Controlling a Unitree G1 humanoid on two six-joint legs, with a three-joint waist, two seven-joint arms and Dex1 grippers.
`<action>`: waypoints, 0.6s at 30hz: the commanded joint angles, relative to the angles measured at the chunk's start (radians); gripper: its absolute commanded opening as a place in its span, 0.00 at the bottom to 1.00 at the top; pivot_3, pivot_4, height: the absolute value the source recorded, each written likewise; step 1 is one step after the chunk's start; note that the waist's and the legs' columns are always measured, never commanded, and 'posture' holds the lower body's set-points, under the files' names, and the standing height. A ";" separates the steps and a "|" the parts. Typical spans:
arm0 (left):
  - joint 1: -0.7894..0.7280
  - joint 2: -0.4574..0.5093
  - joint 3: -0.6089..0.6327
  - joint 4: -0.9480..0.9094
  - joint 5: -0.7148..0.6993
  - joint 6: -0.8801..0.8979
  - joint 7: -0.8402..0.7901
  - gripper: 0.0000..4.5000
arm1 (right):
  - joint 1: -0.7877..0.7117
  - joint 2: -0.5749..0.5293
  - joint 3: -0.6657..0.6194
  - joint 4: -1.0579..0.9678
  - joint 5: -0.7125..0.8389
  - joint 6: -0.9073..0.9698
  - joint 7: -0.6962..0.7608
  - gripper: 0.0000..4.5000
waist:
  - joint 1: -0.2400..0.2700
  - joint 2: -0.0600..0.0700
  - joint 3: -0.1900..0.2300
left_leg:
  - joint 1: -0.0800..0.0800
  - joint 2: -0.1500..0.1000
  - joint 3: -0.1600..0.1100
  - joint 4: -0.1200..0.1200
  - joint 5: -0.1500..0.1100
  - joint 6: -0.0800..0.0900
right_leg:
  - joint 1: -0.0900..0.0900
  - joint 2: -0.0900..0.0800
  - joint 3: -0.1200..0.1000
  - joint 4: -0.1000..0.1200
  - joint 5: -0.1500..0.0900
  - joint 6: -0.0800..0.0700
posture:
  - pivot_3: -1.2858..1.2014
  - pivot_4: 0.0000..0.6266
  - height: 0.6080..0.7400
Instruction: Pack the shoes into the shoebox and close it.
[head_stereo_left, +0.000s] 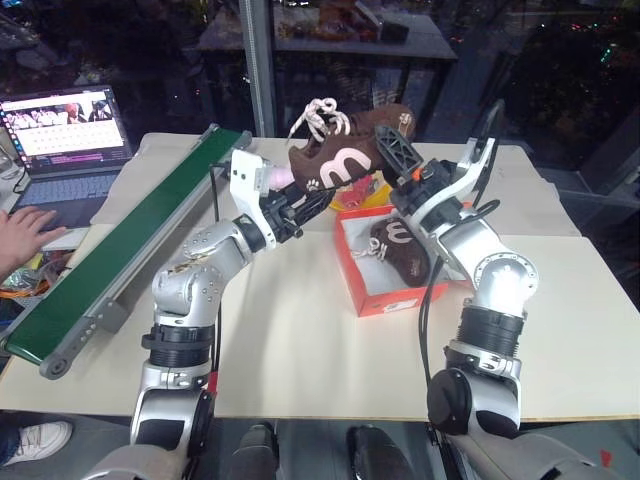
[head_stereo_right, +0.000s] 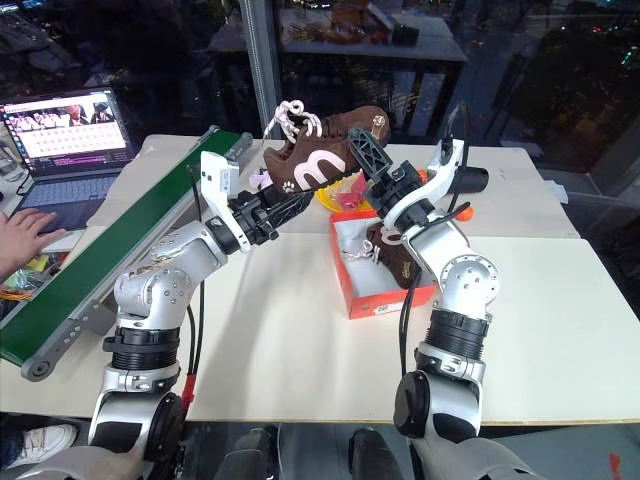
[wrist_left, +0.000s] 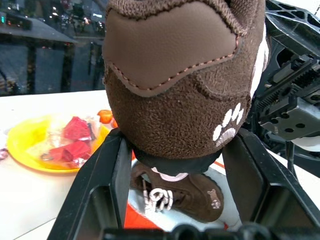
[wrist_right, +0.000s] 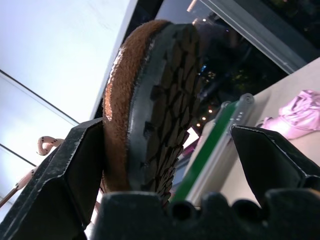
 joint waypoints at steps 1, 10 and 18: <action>-0.011 0.000 -0.006 -0.048 -0.018 -0.011 -0.012 0.52 | -0.017 -0.007 0.021 -0.051 0.036 -0.021 -0.001 0.76 | -0.001 0.000 0.000 | 0.000 0.000 0.000 0.000 0.000 0.000 | 0.000 0.000 0.000 0.000 0.000 0.000 | 0.52 0.24 1.00; -0.009 0.058 0.027 -0.016 -0.021 -0.006 -0.026 0.71 | -0.037 -0.041 0.026 -0.046 0.023 -0.063 -0.020 0.13 | -0.002 0.000 0.000 | 0.000 0.000 0.000 0.000 0.000 0.000 | 0.000 0.000 0.000 0.000 0.000 0.000 | 0.52 0.24 1.00; 0.069 0.168 0.091 -0.020 -0.043 0.034 -0.053 1.00 | -0.067 -0.198 0.088 -0.001 -0.095 -0.106 0.062 0.09 | -0.004 0.001 0.001 | 0.000 0.000 0.000 -0.001 0.000 0.000 | 0.000 0.000 0.000 -0.001 0.000 0.000 | 0.52 0.24 1.00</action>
